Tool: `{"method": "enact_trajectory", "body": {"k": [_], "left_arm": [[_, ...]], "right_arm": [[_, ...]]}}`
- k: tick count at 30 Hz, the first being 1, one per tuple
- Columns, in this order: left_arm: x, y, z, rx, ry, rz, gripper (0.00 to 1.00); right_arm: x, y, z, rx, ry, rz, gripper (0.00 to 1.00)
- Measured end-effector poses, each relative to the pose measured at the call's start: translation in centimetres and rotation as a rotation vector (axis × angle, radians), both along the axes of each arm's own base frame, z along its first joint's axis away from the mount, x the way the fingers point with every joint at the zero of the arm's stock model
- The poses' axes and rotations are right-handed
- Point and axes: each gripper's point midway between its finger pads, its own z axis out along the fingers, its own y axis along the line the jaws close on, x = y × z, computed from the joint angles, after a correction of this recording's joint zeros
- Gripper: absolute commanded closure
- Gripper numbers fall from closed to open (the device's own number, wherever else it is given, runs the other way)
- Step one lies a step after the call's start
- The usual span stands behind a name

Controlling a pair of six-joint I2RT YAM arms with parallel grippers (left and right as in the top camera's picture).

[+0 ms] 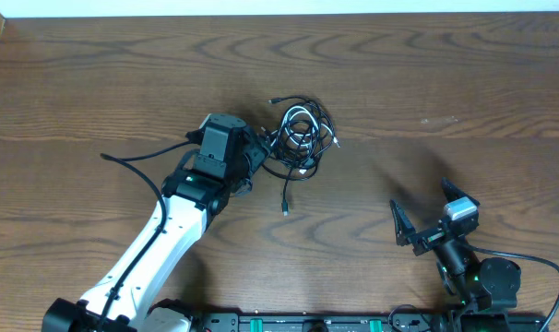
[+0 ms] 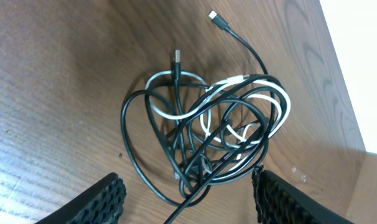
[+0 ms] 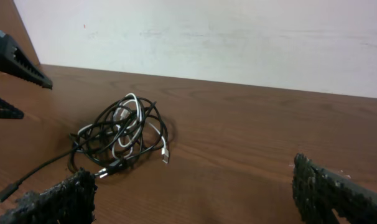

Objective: Untangle cables
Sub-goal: 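Grasp the cable bundle with the left gripper and lift it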

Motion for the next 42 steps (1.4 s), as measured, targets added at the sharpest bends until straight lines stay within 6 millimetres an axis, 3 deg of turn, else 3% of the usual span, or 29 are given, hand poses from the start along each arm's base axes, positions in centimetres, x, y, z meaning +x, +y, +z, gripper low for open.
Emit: {"method": "enact_trajectory", "body": {"k": [4, 14, 23, 31, 36, 42], "left_arm": [[0.6, -0.4, -0.7, 0.008, -0.002, -0.001, 0.31], [1.3, -1.0, -5.1, 0.007, 0.091, 0.038, 0.3], [2.0, -3.0, -7.2, -0.007, 0.094, 0.013, 0.32], [1.5, -3.0, -9.5, 0.019, 0.148, 0.013, 0.57], [1.0, -2.7, -11.0, 0.041, 0.194, 0.013, 0.9], [0.8, -2.7, -11.3, 0.066, 0.197, -0.016, 0.92]], "right_arm": [[0.0, 0.0, 0.0, 0.0, 0.0, 0.0, 0.01], [0.0, 0.0, 0.0, 0.0, 0.0, 0.0, 0.01], [0.0, 0.0, 0.0, 0.0, 0.0, 0.0, 0.01], [0.0, 0.0, 0.0, 0.0, 0.0, 0.0, 0.01], [0.0, 0.0, 0.0, 0.0, 0.0, 0.0, 0.01], [0.0, 0.0, 0.0, 0.0, 0.0, 0.0, 0.01]]}}
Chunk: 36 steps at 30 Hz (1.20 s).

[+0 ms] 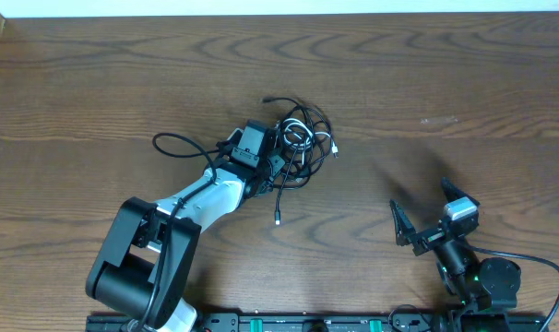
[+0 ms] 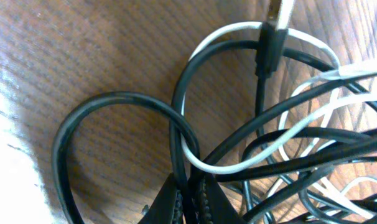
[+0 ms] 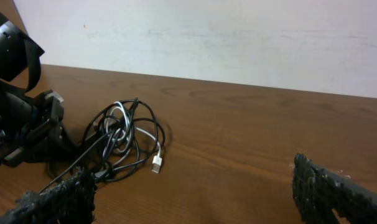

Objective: Untangle cables
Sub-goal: 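Grasp the cable bundle with the left gripper and lift it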

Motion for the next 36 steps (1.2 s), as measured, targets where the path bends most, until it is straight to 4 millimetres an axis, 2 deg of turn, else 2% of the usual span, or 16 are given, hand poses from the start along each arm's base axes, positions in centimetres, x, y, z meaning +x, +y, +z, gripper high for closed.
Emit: {"method": "enact_trajectory", "body": {"k": [6, 10, 12, 17, 21, 25, 30, 33, 36], "left_arm": [[0.0, -0.1, 0.2, 0.035, -0.025, -0.079, 0.92], [0.3, -0.6, 2.0, 0.028, -0.085, -0.151, 0.92], [0.6, -1.2, 4.1, 0.01, -0.147, -0.195, 0.92], [0.8, -2.2, 12.1, -0.05, -0.364, -0.281, 0.92], [0.1, -2.1, 16.4, -0.075, -0.472, -0.304, 0.92], [-0.8, -1.7, 17.2, -0.07, -0.473, -0.311, 0.92], [-1.7, -1.3, 16.1, -0.047, -0.418, -0.323, 0.92], [-1.7, -1.3, 16.0, -0.047, -0.416, -0.326, 0.92], [-1.5, -2.0, 16.8, -0.079, -0.448, -0.342, 0.92]], "right_arm": [[0.0, 0.0, 0.0, 0.0, -0.001, 0.0, 0.01], [0.0, 0.0, 0.0, 0.0, -0.001, 0.0, 0.01], [0.0, 0.0, 0.0, 0.0, 0.0, 0.0, 0.01], [0.0, 0.0, 0.0, 0.0, 0.0, 0.0, 0.01], [0.0, 0.0, 0.0, 0.0, 0.0, 0.0, 0.01], [0.0, 0.0, 0.0, 0.0, -0.001, 0.0, 0.01], [0.0, 0.0, 0.0, 0.0, -0.001, 0.0, 0.01], [0.0, 0.0, 0.0, 0.0, -0.001, 0.0, 0.01], [0.0, 0.0, 0.0, 0.0, -0.001, 0.0, 0.01]]}}
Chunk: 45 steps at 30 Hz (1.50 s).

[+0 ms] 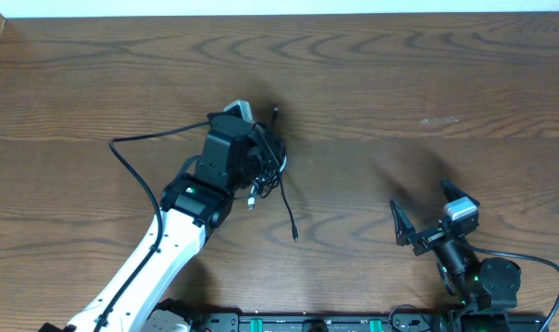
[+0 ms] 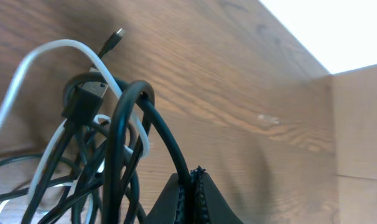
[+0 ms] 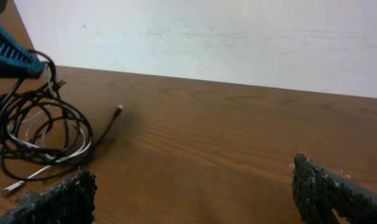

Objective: Untangle cables
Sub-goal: 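Grasp the cable bundle with the left gripper and lift it, then move the open right gripper toward the cables held by the left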

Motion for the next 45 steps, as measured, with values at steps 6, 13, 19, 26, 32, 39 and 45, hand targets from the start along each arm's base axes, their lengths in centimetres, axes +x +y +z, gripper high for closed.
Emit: {"method": "enact_trajectory", "body": {"k": [6, 13, 19, 26, 32, 39, 45], "left_arm": [[0.7, -2.4, 3.6, -0.124, -0.122, -0.097, 0.92], [0.4, -3.5, 4.9, -0.176, -0.156, -0.159, 0.92], [0.2, -3.7, 4.9, -0.183, -0.153, -0.173, 0.92], [0.2, -3.7, 4.9, -0.183, -0.153, -0.173, 0.92], [0.2, -3.8, 4.9, -0.19, -0.145, -0.172, 0.92], [0.2, -3.8, 4.9, -0.222, -0.115, -0.148, 0.92], [0.2, -3.8, 4.9, -0.241, -0.096, -0.133, 0.92]], "right_arm": [[0.0, 0.0, 0.0, 0.0, -0.001, 0.0, 0.01], [-0.5, 1.1, 0.0, 0.004, 0.0, 0.07, 0.01], [-1.5, 2.7, 0.1, 0.078, 0.037, 0.178, 0.01], [-2.7, 4.2, 0.2, 0.363, 0.218, 0.267, 0.01], [-3.0, 4.6, 2.4, 0.469, 0.195, 0.309, 0.01], [-2.7, 4.3, 3.3, 0.49, 0.164, 0.295, 0.01], [-2.9, 4.5, 2.5, 0.518, 0.3, 0.281, 0.01]]}}
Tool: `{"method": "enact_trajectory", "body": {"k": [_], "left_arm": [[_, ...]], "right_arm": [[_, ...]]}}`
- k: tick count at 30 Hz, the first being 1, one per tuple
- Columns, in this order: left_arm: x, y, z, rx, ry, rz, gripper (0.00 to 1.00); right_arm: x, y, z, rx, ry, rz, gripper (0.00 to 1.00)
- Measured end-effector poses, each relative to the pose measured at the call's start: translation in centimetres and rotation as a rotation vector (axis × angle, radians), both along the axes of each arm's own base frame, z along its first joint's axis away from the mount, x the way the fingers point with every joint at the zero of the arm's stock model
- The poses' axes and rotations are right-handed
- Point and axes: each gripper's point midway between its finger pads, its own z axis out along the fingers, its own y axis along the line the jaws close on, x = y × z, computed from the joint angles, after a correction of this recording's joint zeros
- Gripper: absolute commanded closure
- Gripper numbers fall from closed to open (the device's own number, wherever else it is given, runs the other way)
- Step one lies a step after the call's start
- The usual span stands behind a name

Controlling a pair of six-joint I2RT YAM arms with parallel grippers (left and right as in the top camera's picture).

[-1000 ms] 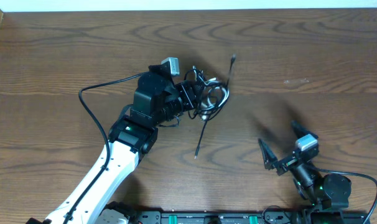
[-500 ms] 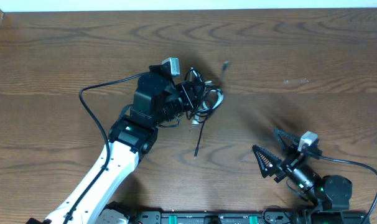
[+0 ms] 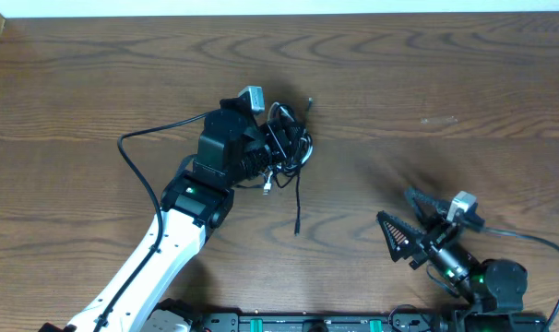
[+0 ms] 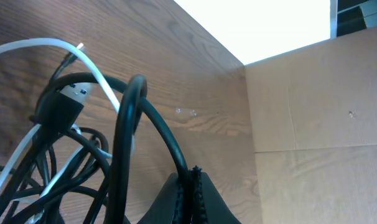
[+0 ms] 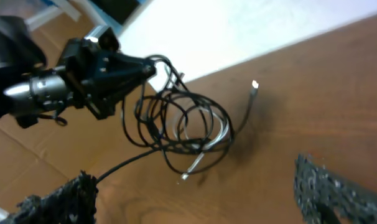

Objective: Untangle cables
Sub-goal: 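Move the open right gripper toward the cables held by the left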

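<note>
A tangled bundle of black and white cables (image 3: pixel 287 148) hangs from my left gripper (image 3: pixel 266 149), which is shut on a thick black loop (image 4: pixel 129 124). A white cable (image 4: pixel 83 53) arcs through the tangle. One black end (image 3: pixel 297 217) trails down to the table. In the right wrist view the bundle (image 5: pixel 182 121) hangs off the table under the left gripper (image 5: pixel 114 68), a plug (image 5: pixel 254 85) sticking out to the right. My right gripper (image 3: pixel 410 232) stands open at the front right, turned toward the bundle and apart from it; nothing lies between its fingers (image 5: pixel 58 199).
The brown wooden table (image 3: pixel 446 74) stretches around the arms. A cardboard wall (image 4: pixel 300 124) stands beyond its edge. The left arm's own black cable (image 3: pixel 141 166) loops over the table to the left.
My left gripper has carried the bundle a little to the right and further back. The right arm has swung, so its open gripper now points left at the bundle.
First my left gripper was open over the tangle lying on the table. Then it was shut on a black loop at the tangle. Later the bundle was off the table, further left. Now it hangs a little further right, and the right gripper faces it.
</note>
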Motion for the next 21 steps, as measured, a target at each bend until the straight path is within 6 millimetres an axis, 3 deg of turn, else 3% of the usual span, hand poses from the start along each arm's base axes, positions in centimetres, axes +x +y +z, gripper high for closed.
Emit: {"method": "enact_trajectory", "body": {"k": [10, 15, 21], "left_arm": [[0.0, 0.0, 0.0, -0.01, 0.011, 0.006, 0.92], [0.0, 0.0, 0.0, -0.01, 0.011, 0.006, 0.92], [0.0, 0.0, 0.0, -0.01, 0.011, 0.006, 0.92]], "right_arm": [[-0.8, 0.8, 3.8, 0.003, 0.211, 0.062, 0.01], [-1.5, 2.7, 6.4, 0.02, 0.138, 0.235, 0.01], [-2.6, 3.6, 7.8, 0.02, 0.071, 0.336, 0.01]]}}
